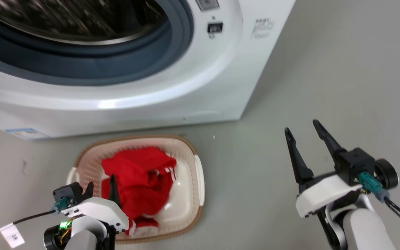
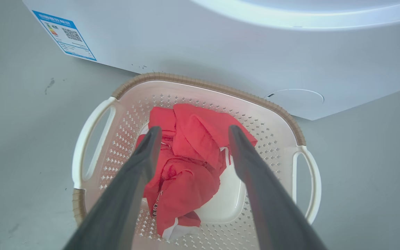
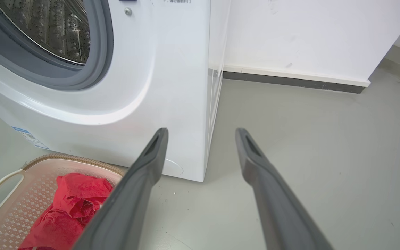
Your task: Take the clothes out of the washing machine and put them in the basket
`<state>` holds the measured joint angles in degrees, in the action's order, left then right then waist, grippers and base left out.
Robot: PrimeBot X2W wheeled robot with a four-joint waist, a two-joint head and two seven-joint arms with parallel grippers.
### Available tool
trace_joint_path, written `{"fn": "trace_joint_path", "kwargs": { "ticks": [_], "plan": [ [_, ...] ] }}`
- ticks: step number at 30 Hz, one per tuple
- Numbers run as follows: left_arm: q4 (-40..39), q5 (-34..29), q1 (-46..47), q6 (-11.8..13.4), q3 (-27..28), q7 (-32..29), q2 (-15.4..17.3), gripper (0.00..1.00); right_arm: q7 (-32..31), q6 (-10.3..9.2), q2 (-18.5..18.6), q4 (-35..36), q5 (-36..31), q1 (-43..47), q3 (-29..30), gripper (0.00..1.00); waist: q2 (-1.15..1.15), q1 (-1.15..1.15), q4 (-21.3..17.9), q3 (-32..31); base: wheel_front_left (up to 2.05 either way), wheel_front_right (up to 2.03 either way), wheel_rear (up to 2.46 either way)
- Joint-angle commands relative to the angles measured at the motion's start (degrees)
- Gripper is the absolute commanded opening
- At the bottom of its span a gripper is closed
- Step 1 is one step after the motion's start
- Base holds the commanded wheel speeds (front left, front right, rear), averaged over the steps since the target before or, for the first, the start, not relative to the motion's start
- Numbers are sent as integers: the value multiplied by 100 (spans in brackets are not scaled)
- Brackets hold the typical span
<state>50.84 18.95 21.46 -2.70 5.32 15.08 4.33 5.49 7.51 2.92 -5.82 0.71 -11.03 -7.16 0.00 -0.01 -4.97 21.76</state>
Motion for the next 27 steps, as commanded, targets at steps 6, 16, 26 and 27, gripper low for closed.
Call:
{"fn": "trace_joint_path", "kwargs": {
  "ticks": [6, 16, 26, 27],
  "plan": [
    [-804, -318, -490, -23, 114, 12, -85, 100, -89, -4, -7, 35, 82, 408, 99, 100, 0, 1, 343, -1000, 0, 0, 0],
    [-2816, -1052, -1058, -49, -17, 13, -133, 100, -280, -4, -9, 261, -85, 930, 372, 100, 0, 1, 503, -1757, 0, 0, 0],
    [-4007, -1491, -1842, -82, -237, 13, -51, 100, -385, -4, -10, 413, -81, 1337, 459, 100, 0, 1, 459, -2297, 0, 0, 0],
    [-4077, -1554, -1936, -66, -266, 13, -24, 100, -385, -4, -9, 444, -65, 1370, 456, 100, 0, 1, 459, -2317, 0, 0, 0]
  ]
}}
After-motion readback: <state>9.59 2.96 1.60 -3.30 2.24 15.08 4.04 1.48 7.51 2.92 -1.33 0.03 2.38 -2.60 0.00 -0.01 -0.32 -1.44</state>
